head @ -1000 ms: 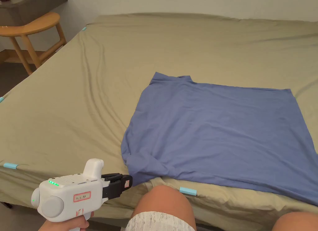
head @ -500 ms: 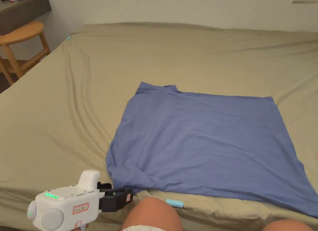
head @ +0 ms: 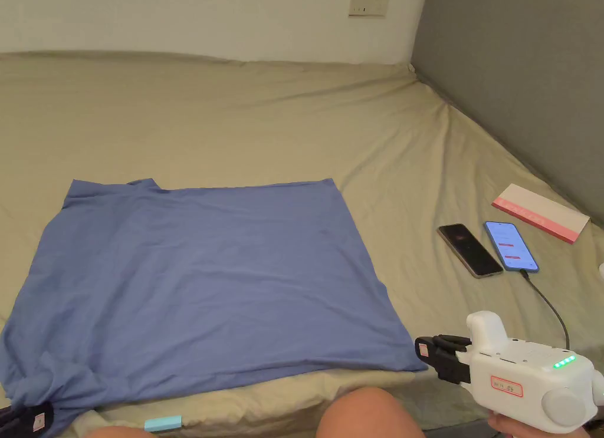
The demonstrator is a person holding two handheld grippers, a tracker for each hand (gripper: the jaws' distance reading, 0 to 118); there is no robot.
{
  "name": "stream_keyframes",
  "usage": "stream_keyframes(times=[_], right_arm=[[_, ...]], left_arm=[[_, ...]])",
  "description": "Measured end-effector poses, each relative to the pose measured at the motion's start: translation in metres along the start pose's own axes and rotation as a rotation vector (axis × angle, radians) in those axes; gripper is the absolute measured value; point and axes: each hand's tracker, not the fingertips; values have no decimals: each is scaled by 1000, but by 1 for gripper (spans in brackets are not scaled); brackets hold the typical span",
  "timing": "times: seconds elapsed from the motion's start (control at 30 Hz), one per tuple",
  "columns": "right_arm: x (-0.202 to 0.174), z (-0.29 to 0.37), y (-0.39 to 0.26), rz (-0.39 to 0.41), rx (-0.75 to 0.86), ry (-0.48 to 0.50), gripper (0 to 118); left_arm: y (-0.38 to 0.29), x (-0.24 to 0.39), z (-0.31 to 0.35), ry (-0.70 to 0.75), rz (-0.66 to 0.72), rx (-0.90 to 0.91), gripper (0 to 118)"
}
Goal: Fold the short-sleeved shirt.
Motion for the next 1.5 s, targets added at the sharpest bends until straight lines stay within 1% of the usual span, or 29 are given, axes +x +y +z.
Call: stream_keyframes(times=[0.03, 0.1, 0.13, 0.17, 0.2, 0.23, 0.27, 0.3, 0.33, 0.43, 0.53, 0.6, 0.67, 0.7, 0.73, 0.77, 0.8, 0.9, 1.03, 1.07, 1.1, 1.13, 1.2, 1.5], right_arm=[[-2, -4, -2, 31, -15, -12, 0], [1, -10, -7, 41, -28, -15, 0], [2, -12, -10, 40, -31, -18, 17], [3, -13, -13, 40, -35, -19, 17], [4, -14, -15, 40, -43, -23, 24], [5, -15, -18, 42, -51, -33, 52], [7, -17, -21, 38, -58, -37, 71], [8, -17, -23, 36, -54, -36, 79], [7, -18, -23, 38, -48, -42, 77], [8, -23, -24, 52, -48, -67, 82], [7, -27, -25, 47, -43, -69, 82], [5, -31, -25, 38, -54, -52, 79], [1, -37, -27, 63, -62, -64, 61], [2, -37, -27, 62, -58, -52, 56], [0, -37, -25, 33, -56, -37, 50], [-1, -38, -23, 17, -60, -37, 48], [-2, -39, -22, 22, -62, -42, 44], [-2, -40, -20, 34, -75, -32, 25], [-5, -36, -16, 38, -75, -26, 9], [-4, -33, -14, 44, -56, -28, 9], [0, -31, -11, 3, -51, 4, 9], [1, -28, -11, -9, -46, 10, 9], [0, -23, -8, 7, -37, -1, 8], [-3, -5, 17, 1, 22, 18, 3]], left_arm=[[1, 1, 2, -1, 4, 4, 3], [3, 7, 7, -16, 18, 18, 3], [5, 10, 10, -20, 23, 25, 3], [6, 13, 12, -21, 20, 28, 3], [7, 15, 14, -22, 13, 29, 3], [9, 18, 16, -23, 6, 32, 3], [11, 20, 19, -33, 10, 36, 3], [13, 21, 22, -43, 21, 42, 3], [15, 22, 24, -53, 34, 52, 3], [23, 24, 33, -74, 52, 87, 3], [29, 28, 38, -78, 38, 98, 3], [32, 28, 40, -84, 44, 99, 3], [33, 27, 40, -84, 40, 98, 3], [33, 28, 40, -81, 38, 99, 3], [34, 28, 40, -82, 41, 99, 3], [34, 27, 40, -89, 49, 99, 3], [34, 27, 39, -88, 50, 99, 3], [33, 26, 38, -82, 44, 93, 3], [31, 25, 38, -78, 43, 90, 3], [31, 23, 38, -79, 47, 88, 3], [30, 22, 39, -81, 48, 87, 3], [30, 23, 39, -80, 45, 86, 3], [29, 21, 40, -79, 44, 87, 3], [35, 19, 50, -97, 53, 118, 3]])
